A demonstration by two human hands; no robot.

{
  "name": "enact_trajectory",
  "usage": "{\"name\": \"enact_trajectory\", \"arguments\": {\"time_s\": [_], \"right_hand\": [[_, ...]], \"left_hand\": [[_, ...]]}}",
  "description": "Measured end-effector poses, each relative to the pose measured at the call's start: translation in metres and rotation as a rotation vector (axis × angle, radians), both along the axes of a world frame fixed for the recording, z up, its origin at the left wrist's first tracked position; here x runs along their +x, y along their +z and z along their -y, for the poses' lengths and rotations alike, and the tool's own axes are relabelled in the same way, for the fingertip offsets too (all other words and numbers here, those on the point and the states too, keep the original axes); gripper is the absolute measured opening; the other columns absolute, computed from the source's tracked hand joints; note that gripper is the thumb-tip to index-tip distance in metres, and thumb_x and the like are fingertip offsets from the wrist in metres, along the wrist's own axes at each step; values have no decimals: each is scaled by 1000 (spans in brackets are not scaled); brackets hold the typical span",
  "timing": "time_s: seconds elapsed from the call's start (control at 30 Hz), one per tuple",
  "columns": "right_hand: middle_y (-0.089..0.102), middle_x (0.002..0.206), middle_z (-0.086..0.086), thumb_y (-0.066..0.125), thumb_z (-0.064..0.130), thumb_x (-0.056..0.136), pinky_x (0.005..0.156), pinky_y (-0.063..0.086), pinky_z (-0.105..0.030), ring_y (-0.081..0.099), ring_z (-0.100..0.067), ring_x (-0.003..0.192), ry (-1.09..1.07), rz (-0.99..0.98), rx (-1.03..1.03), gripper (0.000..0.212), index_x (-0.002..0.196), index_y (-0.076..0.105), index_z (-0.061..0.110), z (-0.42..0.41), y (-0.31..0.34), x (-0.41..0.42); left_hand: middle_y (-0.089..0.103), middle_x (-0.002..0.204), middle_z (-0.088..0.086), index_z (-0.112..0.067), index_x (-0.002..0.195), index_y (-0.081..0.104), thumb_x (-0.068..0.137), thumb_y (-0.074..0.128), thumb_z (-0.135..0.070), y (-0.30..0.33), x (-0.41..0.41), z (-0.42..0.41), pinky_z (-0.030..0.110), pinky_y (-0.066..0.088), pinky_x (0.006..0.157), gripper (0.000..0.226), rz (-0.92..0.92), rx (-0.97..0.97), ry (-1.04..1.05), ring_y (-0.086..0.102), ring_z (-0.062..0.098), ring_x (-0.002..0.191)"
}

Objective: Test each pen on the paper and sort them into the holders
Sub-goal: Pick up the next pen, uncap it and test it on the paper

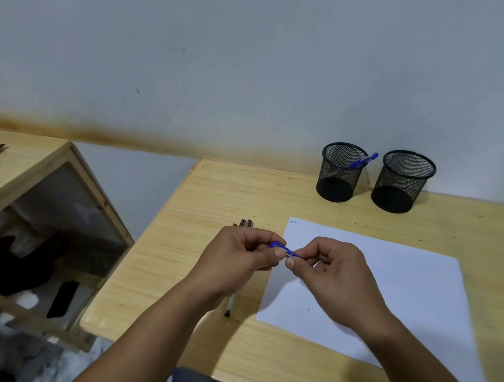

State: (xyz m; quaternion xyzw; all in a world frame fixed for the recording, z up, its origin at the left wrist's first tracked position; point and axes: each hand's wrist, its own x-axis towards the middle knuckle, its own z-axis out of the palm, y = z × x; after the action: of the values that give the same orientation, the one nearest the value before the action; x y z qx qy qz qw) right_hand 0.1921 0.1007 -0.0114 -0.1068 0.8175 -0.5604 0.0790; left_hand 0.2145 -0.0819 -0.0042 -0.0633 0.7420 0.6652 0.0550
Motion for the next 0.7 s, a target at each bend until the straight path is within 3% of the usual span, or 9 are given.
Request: {"name": "enact_trajectory", "arguments": {"time_s": [0.1, 0.27, 0.33, 0.43, 0.53, 0.6, 0.7], "right_hand": [[68, 67, -5, 79, 33, 81, 48, 42, -31, 51, -13, 49, -40, 18, 22, 22, 67, 68, 20, 0, -2, -2], [75, 73, 4, 75, 34, 84, 66, 54, -41, 68, -23, 69, -53, 118, 30, 15, 75, 71, 23, -11, -10, -5], [75, 81, 5, 70, 26, 87, 69, 54, -39, 68, -15, 67, -89, 149, -32, 6, 83, 73, 26, -14, -14, -6], [76, 92, 5, 59, 12, 94, 76, 60, -37, 71, -15, 74, -130, 192, -133, 22, 98, 74, 28, -17, -18, -7], [78, 93, -1, 63, 7, 93, 82, 62, -40, 76, -18, 80, -190, 225, -227, 25, 112, 72, 21, -20, -22, -7], [78, 92, -7, 66, 4, 92, 79, 63, -34, 77, -21, 81, -221, 243, -291, 27, 116, 70, 14, -22, -23, -7], [77, 87, -9, 68, 4, 91, 79, 63, -36, 77, -24, 80, -254, 237, -313, 23, 110, 72, 15, -25, -23, -7]], "left_hand": [[56, 73, 8, -10, 94, 77, 89, 71, -8, 1, -3, 4, 24, 48, 73, 8, -21, 21, 64, 55, 12, 67], [66, 76, -1, -20, 99, 78, 90, 72, -18, 10, -24, 25, 36, 54, 81, 11, -104, -61, 224, 57, 16, 70], [68, 85, -7, -23, 110, 74, 92, 69, -19, 8, -38, 29, 33, 55, 76, 20, -92, -169, 258, 59, 14, 68], [66, 103, -16, -26, 124, 68, 95, 62, -22, -4, -60, 31, 18, 50, 65, 30, -71, -384, 245, 63, 14, 70], [67, 102, -15, -26, 131, 63, 95, 58, -23, -18, -81, 29, 13, 44, 57, 36, -70, -586, 166, 60, 11, 65], [70, 91, -15, -27, 128, 63, 92, 62, -26, -24, -91, 26, 16, 44, 60, 36, -41, -647, 132, 63, 4, 71], [72, 83, -10, -28, 102, 67, 86, 66, -27, -30, -102, 21, 23, 50, 61, 17, -16, -696, 163, 67, 10, 72]]}}
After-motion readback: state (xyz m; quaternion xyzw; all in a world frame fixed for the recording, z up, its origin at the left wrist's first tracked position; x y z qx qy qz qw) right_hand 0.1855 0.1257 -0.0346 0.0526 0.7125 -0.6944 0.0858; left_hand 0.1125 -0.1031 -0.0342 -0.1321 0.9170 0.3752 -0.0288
